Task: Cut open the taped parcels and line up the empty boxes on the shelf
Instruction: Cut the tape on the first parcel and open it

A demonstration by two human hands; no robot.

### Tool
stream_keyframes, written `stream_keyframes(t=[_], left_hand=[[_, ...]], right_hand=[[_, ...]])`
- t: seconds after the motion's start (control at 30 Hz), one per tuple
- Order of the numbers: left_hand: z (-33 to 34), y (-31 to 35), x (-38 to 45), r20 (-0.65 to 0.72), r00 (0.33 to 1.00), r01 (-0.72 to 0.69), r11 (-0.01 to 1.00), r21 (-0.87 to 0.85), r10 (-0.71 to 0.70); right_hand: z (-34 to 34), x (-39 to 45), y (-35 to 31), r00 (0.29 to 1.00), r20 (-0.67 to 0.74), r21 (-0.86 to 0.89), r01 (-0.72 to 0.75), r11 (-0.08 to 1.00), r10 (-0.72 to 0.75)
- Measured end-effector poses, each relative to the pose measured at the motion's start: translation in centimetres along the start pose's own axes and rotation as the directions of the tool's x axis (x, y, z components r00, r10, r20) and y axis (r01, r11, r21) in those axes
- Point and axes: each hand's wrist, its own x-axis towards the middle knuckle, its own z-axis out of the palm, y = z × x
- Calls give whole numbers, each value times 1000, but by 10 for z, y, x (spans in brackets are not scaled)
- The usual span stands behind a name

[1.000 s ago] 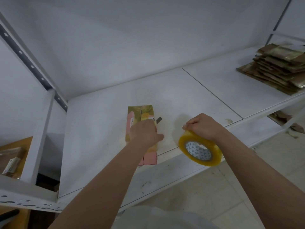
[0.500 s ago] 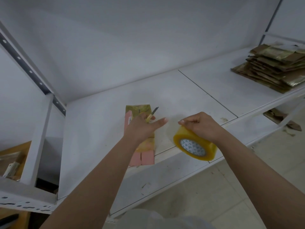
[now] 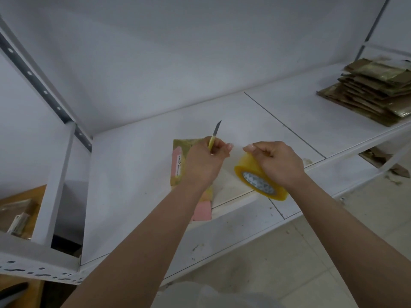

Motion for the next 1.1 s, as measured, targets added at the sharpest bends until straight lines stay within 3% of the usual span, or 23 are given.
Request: stream_keyframes(t=[0.2, 0.47, 0.67, 0.8, 0.97, 1.1], left_hand=[[10, 2, -3, 204, 973, 127, 987, -96, -105], [16, 4, -7, 136, 989, 95, 939, -332, -52], [16, 3, -4, 73, 997, 27, 957, -289, -6], [16, -1, 0, -8, 990, -142, 988, -53, 141], [15, 7, 5, -66, 968, -232, 964, 129, 242], [18, 17, 2, -47, 993, -109, 994, 25, 110]], right_hand=[[-1, 1, -7, 997, 0, 201, 78, 976, -80], [2, 5, -12, 998, 15, 174, 58, 983, -62], [5, 10, -13, 997, 67, 188, 21, 982, -35], [2, 15, -16, 979, 193, 288, -125, 950, 70], [9, 19, -25, 992, -73, 78, -97, 992, 103], [13, 26, -25, 978, -196, -117, -99, 988, 75]])
